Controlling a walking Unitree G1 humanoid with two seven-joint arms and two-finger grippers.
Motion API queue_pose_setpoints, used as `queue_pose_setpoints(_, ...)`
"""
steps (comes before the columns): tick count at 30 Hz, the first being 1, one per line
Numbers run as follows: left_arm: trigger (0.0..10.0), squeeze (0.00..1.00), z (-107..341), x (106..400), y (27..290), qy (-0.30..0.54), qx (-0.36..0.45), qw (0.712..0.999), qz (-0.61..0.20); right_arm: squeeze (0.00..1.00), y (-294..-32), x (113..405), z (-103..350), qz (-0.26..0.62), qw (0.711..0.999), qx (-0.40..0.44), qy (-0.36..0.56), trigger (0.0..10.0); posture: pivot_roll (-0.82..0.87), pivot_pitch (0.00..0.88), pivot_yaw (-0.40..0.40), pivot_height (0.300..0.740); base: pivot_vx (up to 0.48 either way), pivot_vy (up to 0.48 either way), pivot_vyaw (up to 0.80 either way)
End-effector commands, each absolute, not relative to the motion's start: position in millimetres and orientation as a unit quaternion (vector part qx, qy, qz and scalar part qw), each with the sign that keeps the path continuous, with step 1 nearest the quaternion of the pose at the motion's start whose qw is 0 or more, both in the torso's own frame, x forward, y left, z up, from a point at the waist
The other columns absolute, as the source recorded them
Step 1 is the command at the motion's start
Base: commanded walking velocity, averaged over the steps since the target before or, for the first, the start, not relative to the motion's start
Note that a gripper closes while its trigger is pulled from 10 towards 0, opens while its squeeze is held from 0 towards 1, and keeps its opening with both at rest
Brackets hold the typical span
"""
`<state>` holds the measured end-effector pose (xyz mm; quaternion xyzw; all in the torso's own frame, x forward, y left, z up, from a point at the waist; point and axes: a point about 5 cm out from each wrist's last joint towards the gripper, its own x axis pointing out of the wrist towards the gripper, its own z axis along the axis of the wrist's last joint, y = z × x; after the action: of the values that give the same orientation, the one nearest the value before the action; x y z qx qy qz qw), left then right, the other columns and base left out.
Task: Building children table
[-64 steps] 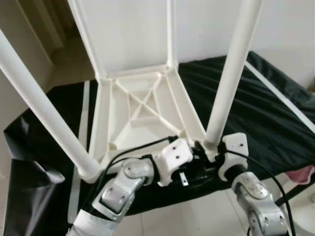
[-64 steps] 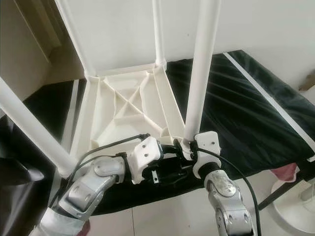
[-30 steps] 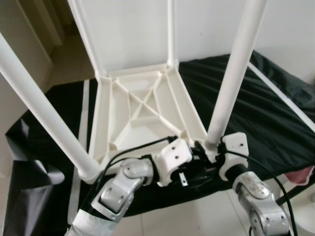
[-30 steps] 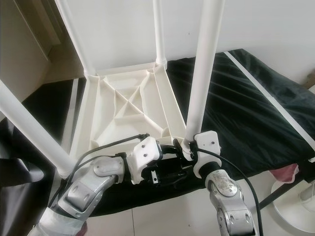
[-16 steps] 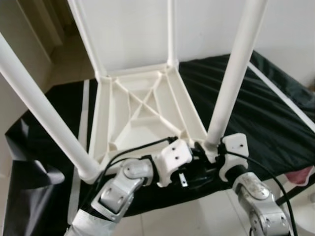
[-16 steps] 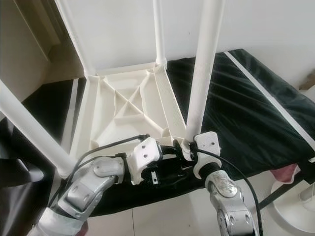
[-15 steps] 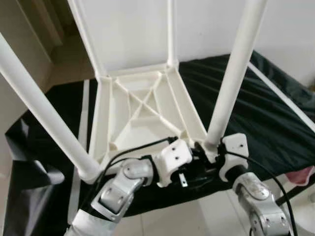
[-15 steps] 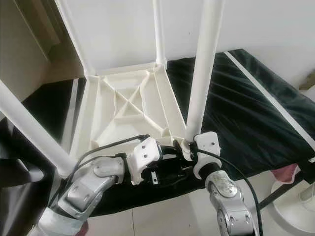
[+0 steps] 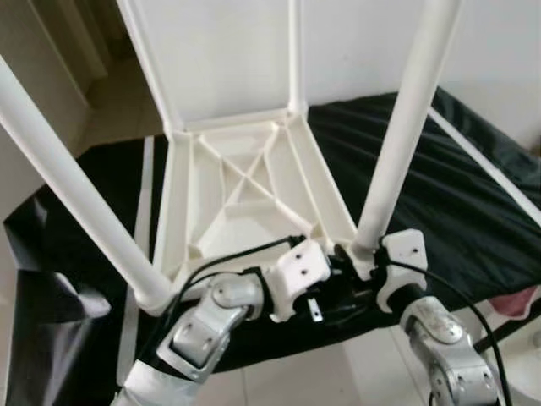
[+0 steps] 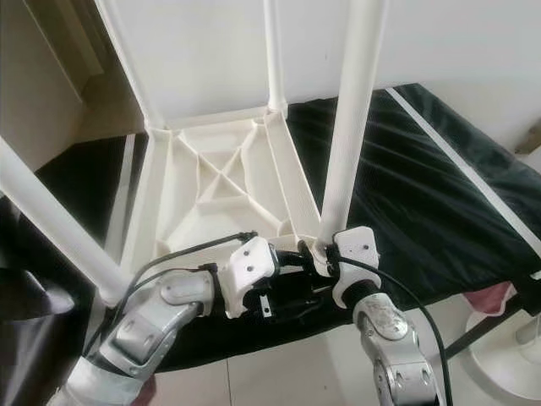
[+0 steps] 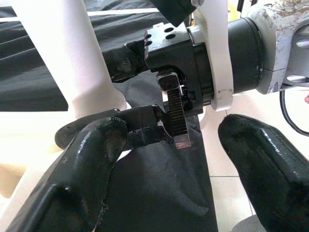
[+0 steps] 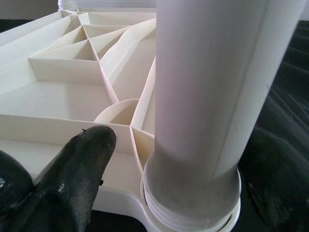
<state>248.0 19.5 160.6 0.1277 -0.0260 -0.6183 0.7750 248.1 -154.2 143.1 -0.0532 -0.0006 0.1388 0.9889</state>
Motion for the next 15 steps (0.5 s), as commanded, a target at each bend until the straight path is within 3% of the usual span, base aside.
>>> queue_pose_setpoints(1,10.0,0.0,162.0,251.1,16.1,-0.029,0.129,0.772,-0.621,0.0,-154.7,249.3,149.9,0.15,0.987,-0.05,-0.005,10.0,-0.13,0.03,0.023,0.74,0.0,0.0,0.0)
queue_pose_setpoints(15,10.0,0.0,170.1,265.1,14.5,-0.054,0.148,0.778,-0.609,0.0,-153.2,248.1,154.5,0.184,0.981,-0.058,0.029,10.0,-0.12,0.0,-0.026,0.74,0.0,0.0,0.0)
